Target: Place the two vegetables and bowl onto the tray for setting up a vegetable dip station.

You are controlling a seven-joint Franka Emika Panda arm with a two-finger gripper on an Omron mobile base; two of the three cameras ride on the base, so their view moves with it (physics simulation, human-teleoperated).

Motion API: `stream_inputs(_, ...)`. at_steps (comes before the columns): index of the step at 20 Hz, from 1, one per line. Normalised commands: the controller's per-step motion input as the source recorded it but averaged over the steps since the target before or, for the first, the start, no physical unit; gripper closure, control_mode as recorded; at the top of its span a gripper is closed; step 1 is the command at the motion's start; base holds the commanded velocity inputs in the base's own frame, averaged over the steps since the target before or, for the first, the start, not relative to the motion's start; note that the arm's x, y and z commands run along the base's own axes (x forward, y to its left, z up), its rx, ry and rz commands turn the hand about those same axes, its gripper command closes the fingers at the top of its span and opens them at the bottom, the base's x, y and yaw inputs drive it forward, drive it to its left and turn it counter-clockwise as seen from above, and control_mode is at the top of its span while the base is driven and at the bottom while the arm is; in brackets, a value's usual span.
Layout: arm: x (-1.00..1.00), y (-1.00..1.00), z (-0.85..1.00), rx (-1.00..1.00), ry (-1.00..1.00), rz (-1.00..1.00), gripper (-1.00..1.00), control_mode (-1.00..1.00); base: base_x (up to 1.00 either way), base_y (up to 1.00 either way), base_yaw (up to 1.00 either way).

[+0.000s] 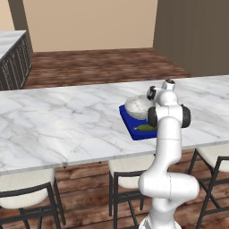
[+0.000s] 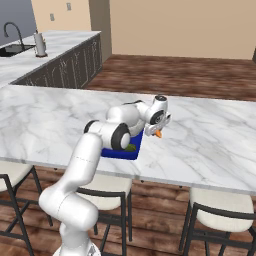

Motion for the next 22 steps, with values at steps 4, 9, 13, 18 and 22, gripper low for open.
stream_inputs(4, -0.03, -0.22, 0.11, 0.00, -0.08, 0.00, 1.00, -1.00, 0.00, 0.00, 0.00)
stream_inputs(9, -0.51, -0.23, 0.36, 0.00, -0.04, 0.00, 1.00, -1.00, 0.00, 0.00, 0.00)
stream_inputs(13, -0.86, -0.09, 0.20, 0.00, 0.00, 0.00, 1.00, -1.00, 0.00, 0.00, 0.00)
stream_inputs(18, -0.99, 0.00, 0.01, 0.00, 0.00, 0.00, 1.00, -1.00, 0.00, 0.00, 0.00)
stream_inputs(22, -0.97, 0.00, 0.00, 0.00, 0.00, 0.05, 1.00, -1.00, 0.00, 0.00, 0.00)
